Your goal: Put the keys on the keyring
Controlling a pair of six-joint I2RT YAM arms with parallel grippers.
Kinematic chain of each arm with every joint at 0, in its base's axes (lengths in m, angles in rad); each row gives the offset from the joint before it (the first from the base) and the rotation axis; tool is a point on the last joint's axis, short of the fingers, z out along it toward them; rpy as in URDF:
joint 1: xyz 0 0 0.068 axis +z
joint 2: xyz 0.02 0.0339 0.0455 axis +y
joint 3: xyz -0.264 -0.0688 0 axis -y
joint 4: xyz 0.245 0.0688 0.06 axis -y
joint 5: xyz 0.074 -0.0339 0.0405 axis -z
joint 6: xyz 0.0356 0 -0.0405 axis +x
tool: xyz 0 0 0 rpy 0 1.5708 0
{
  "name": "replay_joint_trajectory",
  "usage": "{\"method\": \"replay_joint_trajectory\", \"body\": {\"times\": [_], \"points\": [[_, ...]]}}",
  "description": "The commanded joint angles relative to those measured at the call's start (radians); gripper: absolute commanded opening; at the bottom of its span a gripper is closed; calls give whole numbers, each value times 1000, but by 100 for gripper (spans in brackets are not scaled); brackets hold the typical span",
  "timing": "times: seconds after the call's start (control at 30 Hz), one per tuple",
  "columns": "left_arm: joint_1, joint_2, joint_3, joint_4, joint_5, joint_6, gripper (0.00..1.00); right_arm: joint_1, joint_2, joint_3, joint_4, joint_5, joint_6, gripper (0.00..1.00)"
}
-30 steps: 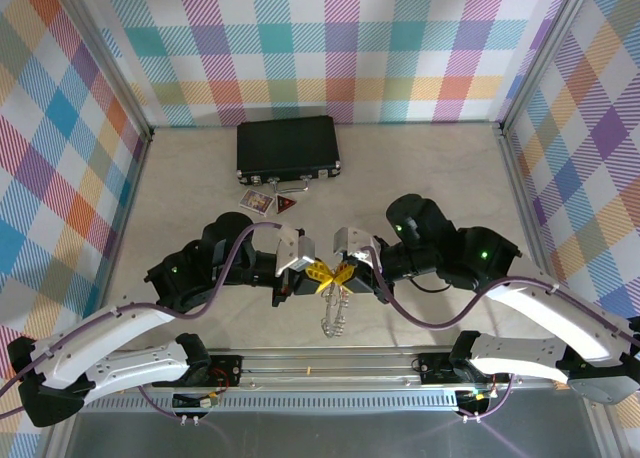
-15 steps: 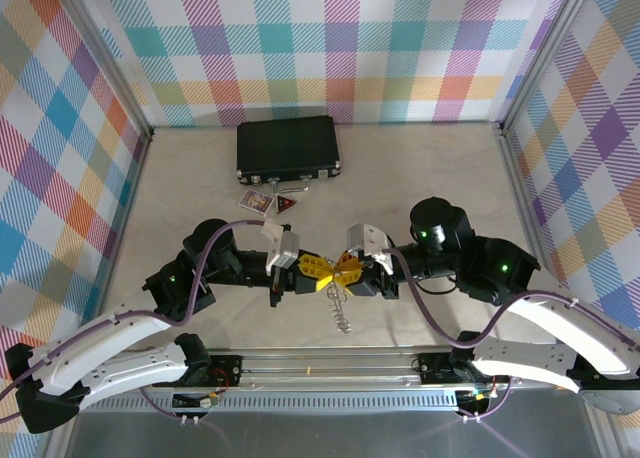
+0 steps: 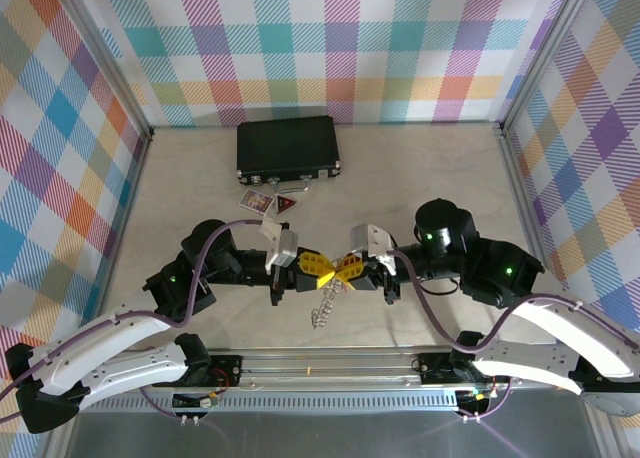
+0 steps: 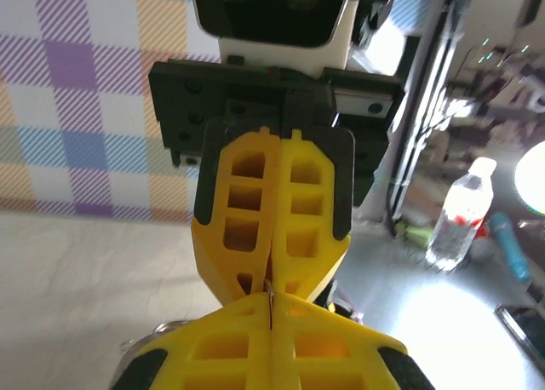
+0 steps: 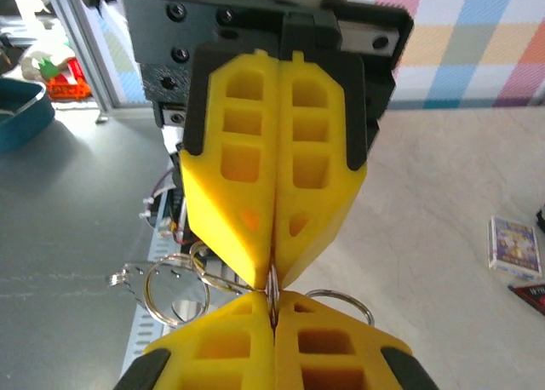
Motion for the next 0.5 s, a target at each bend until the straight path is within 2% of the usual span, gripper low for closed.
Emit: {"method": "replay_joint_trajectory", "body": {"times": [0.0,0.2,0.47], "points": [[-6,12,88,-209,-76,127,14,3,45,81,-127,55,-68,0],[-6,58,157,-367,-89,198,13,4,114,153,-222,23,-101,0],[-6,93,177,-399,-65,228,14,4,158,212,-254,-14,-101,0]]}}
